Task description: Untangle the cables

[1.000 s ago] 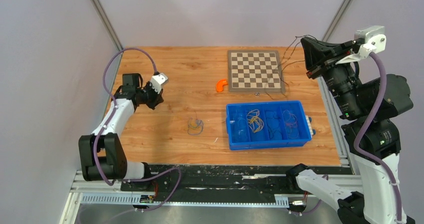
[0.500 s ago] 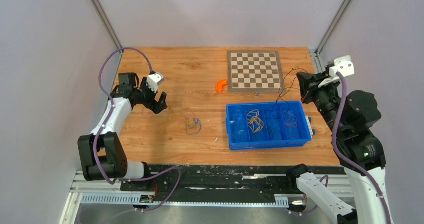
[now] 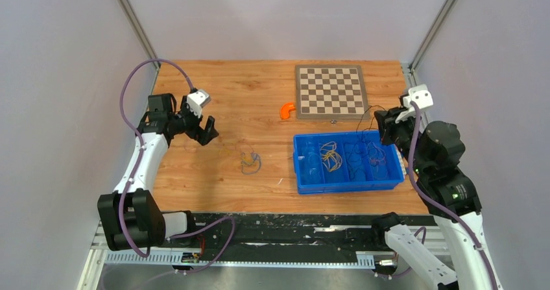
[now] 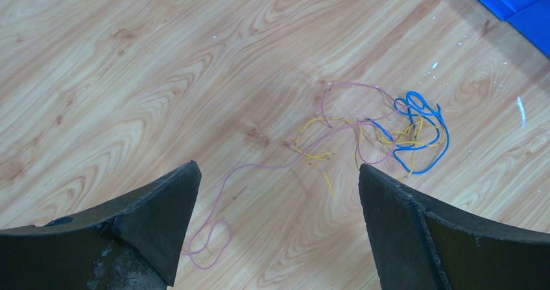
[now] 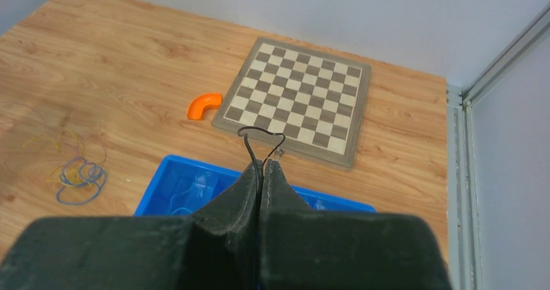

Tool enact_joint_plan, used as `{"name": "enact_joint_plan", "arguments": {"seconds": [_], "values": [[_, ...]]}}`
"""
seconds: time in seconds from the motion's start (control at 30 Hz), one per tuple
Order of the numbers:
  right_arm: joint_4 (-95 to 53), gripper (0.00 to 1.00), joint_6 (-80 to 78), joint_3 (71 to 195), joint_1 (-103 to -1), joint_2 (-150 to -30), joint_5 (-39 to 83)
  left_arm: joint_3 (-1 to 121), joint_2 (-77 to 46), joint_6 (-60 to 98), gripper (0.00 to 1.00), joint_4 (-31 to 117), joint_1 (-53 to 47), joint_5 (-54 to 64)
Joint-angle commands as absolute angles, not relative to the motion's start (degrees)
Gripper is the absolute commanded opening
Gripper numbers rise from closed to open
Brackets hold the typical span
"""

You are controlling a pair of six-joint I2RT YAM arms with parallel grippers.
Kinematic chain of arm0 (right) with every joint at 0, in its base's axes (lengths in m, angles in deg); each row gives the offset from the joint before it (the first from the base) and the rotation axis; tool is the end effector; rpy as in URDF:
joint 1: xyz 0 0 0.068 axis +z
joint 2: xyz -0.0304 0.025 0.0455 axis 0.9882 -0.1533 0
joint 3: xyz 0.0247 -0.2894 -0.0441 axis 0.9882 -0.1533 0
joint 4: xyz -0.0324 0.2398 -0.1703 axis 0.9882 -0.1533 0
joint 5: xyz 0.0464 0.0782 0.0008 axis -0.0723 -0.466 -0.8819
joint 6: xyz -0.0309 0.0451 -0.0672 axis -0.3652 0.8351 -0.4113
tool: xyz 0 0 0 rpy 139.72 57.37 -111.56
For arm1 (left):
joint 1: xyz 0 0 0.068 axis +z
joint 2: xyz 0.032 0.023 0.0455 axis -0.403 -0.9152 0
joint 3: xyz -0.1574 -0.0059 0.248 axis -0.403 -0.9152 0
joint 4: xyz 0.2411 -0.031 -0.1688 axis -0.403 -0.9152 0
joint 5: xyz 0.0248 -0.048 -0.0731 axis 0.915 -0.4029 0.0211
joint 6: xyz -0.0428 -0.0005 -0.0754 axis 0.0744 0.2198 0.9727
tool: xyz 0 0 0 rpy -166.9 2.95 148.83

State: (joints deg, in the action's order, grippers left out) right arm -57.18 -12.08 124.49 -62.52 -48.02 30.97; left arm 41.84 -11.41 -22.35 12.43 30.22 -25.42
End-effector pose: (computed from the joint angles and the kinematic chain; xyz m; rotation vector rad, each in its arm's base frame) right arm 0.1591 0.0514 0.4564 -0.3215 1.6976 0.1602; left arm 0.3131 -0.0129 0.2610 0.7478 2.0704 -0.4533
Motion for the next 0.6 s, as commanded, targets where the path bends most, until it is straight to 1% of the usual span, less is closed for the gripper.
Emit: {"name": "enact_joint_plan", "arguments": {"seconds": [0.0,0.17,0.3,0.4,0.57], "values": [[-53.88,0.0,-15.53,119.06,-62.8,-47.45,33.32,44.58,-10.41,-19.78,1.0,12.92,30.44,-27.46],[-47.1,0.0,-19.25,110.75,-62.73,-47.45,33.87,45.72,-9.85,-17.27,1.0,12.95,30.45,-28.76],[-44.07,0.0,-20.36,107.05,-63.08,-48.95,34.39,45.75,-8.63,-16.25,1.0,12.98,30.44,-29.24],[-42.87,0.0,-21.7,104.4,-65.62,-50.96,33.68,45.57,-7.59,-15.85,1.0,12.75,30.44,-29.33],[-41.12,0.0,-24.58,100.33,-70.11,-55.04,28.49,45.87,-6.72,-15.07,1.0,12.84,30.44,-29.74]]}}
